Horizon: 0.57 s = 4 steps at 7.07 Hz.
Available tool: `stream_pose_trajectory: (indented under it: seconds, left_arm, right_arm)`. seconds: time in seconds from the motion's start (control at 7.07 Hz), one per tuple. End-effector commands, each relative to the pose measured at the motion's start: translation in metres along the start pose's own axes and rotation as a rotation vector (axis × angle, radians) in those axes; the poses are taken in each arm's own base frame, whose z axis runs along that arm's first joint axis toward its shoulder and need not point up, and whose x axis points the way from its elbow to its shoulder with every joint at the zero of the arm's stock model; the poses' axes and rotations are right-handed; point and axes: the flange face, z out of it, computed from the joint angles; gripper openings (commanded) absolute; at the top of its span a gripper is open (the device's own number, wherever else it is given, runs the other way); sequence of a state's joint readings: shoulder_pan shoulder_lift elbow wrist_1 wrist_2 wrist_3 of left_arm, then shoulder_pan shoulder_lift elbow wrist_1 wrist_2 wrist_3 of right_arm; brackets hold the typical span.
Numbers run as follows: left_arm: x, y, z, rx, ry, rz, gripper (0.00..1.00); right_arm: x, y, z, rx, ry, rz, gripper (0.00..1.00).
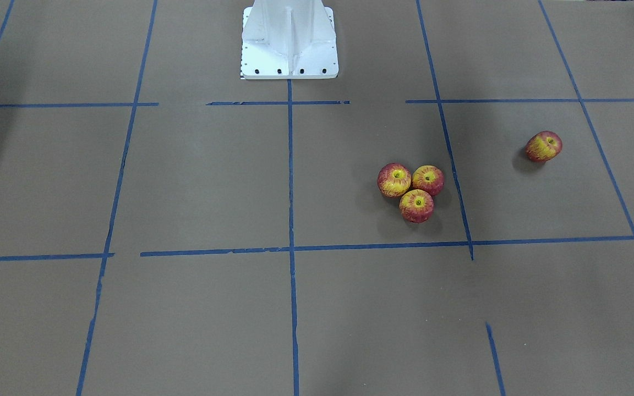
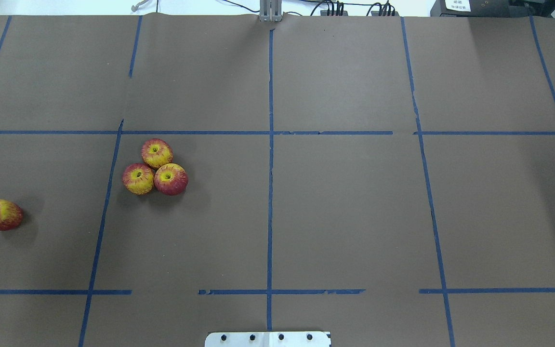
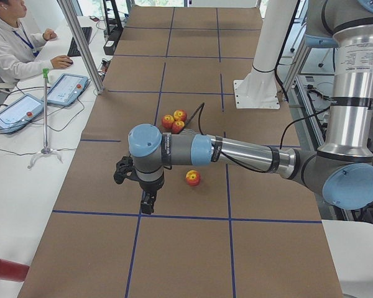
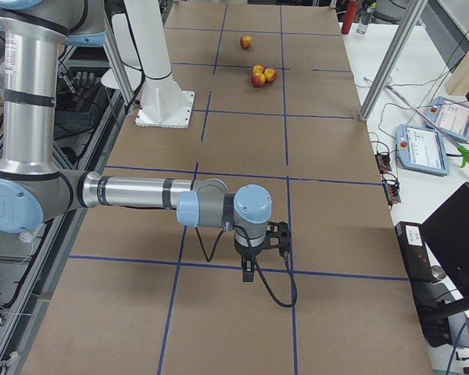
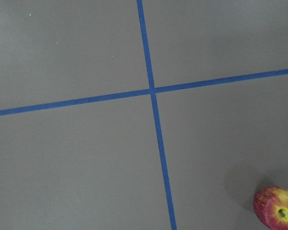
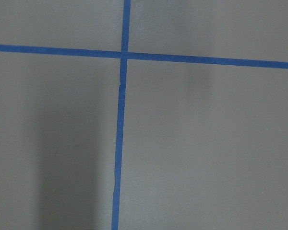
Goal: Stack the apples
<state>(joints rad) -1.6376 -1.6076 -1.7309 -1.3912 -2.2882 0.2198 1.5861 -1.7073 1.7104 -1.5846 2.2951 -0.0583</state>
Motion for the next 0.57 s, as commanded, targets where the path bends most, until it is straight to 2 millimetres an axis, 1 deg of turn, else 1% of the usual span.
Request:
stream_pose_trajectory:
  seconds: [0.0, 0.14, 0.28, 0.42]
  left_arm:
    - [0.03, -0.013, 0.01, -0.022, 0.0, -0.034, 1.0]
    - [0.054, -0.02, 0.015, -0.025, 0.016, -0.085, 1.0]
    - [0.11, -0.027, 0.047, -0.089, 0.105, -0.058, 1.0]
    - [0.152, -0.029, 0.061, -0.116, 0.112, -0.101, 1.0]
  right_arm:
    - [0.0, 0.0, 0.0, 0.0, 0.0, 0.0, 1.0]
    - [0.0, 0.0, 0.0, 0.0, 0.0, 0.0, 1.0]
    - [0.0, 0.0, 0.0, 0.0, 0.0, 0.0, 1.0]
    - [0.0, 0.0, 0.0, 0.0, 0.0, 0.0, 1.0]
